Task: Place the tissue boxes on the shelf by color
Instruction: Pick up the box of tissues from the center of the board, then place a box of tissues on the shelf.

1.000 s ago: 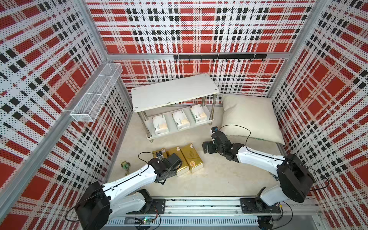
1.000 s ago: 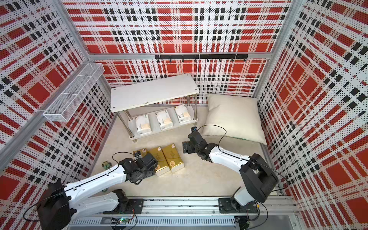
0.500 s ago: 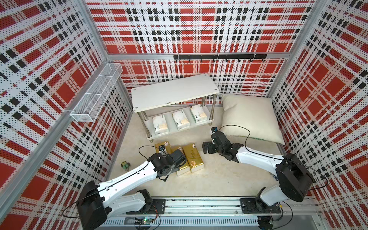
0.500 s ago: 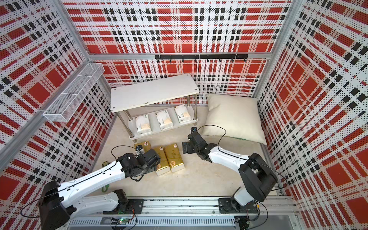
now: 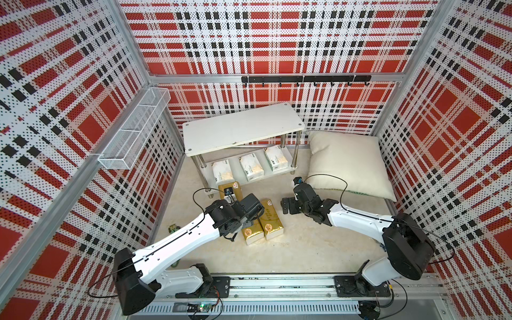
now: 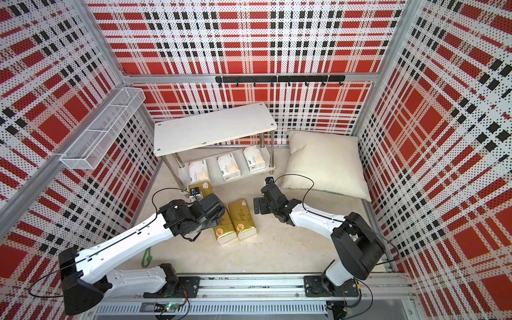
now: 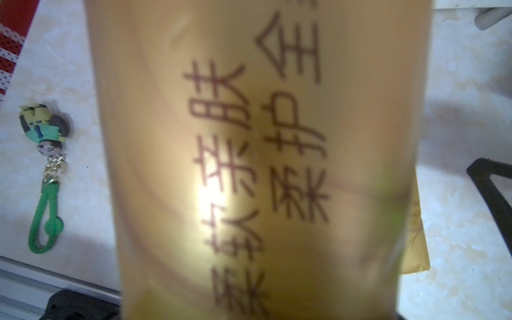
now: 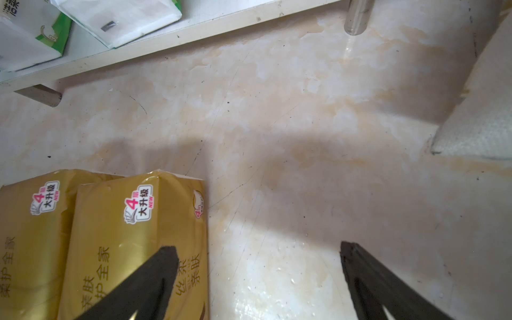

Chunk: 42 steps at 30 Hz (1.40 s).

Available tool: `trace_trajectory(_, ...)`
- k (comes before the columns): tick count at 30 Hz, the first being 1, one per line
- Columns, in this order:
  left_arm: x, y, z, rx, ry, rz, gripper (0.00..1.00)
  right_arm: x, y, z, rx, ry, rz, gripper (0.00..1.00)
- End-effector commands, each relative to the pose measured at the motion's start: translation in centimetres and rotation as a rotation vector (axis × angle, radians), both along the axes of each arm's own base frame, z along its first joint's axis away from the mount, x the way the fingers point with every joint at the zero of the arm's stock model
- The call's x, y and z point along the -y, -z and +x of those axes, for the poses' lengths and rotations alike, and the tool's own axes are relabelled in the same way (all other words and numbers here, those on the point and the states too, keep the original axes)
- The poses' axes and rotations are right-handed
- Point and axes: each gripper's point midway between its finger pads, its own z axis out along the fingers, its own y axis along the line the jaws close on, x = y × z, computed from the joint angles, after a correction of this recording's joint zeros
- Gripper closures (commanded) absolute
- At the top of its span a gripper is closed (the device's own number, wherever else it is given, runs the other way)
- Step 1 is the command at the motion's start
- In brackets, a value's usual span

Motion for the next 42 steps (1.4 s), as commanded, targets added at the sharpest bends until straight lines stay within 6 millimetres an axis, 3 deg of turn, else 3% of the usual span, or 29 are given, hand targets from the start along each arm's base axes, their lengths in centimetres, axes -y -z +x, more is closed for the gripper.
trace_trajectory(1,-0.8,-2.7,1.6,0.076,0.008,0.062,0.25,-0.4,-0.4,0.2,0.007,-0.010,-0.002,0.00)
trace_trajectory(14,-2.2,-10.9,6.4,0.233,-0.015,0.113,0.26,-0.6,-0.9,0.4,0.008,-0.013,0.003,0.00)
trace_trajectory(32,-5.5,-17.2,11.1,0.333,-0.070,0.133,0.28,-1.3,-0.7,0.6,0.002,-0.031,0.003,0.00)
trace_trajectory(36,-4.9,-17.2,11.0,0.331,-0.053,0.108,0.29,-1.1,-0.5,0.4,0.001,-0.029,-0.001,0.00)
trace_trajectory(42,-6.4,-18.4,11.5,0.363,-0.083,0.116,0.29,-1.3,-0.3,0.4,-0.003,-0.034,-0.001,0.00)
